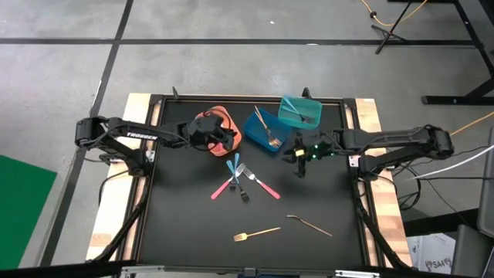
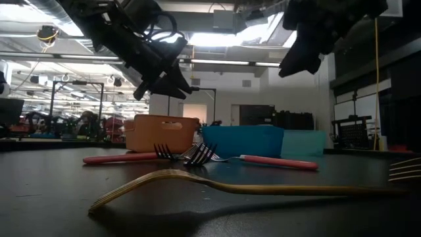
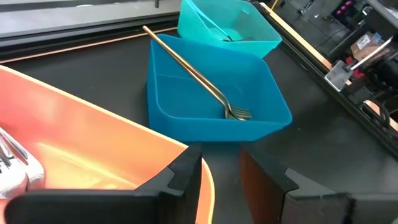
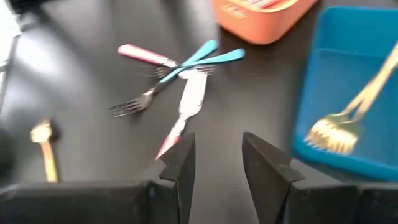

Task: Sort silverware by color (type)
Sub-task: Put the gold fork into the blue bin

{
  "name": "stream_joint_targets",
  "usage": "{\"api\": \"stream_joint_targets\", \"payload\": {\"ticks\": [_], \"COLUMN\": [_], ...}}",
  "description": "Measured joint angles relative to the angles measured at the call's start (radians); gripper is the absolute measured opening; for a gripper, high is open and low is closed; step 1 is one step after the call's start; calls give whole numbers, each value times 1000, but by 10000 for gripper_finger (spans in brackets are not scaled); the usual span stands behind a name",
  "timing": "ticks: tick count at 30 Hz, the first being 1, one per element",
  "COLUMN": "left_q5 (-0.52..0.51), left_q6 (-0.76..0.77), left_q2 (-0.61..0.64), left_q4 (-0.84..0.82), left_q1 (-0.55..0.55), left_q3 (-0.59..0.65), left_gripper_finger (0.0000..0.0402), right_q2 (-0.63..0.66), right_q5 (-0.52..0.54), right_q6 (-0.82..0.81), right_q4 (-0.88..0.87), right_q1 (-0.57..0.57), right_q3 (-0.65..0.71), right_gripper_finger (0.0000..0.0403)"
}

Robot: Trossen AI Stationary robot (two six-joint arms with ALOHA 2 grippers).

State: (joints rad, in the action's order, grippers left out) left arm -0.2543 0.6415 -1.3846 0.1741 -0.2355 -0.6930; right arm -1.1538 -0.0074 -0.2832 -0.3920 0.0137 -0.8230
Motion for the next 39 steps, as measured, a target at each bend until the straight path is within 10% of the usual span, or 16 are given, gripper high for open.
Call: {"api": "stream_joint_targets", "payload": {"ticks": [39], "left_q5": [1], "left_q6": [-33], "left_q2": [-1], "left_q4": [0], "left_q1": [10], "left_q3": [0], "left_gripper_finger": [100], "right_q2": [-110], "right_q5": [94], "right_q6": [-636], "right_q4": [-185], "right_q1": [-714], "right_q3": [0], "right_gripper_finger": [124]}}
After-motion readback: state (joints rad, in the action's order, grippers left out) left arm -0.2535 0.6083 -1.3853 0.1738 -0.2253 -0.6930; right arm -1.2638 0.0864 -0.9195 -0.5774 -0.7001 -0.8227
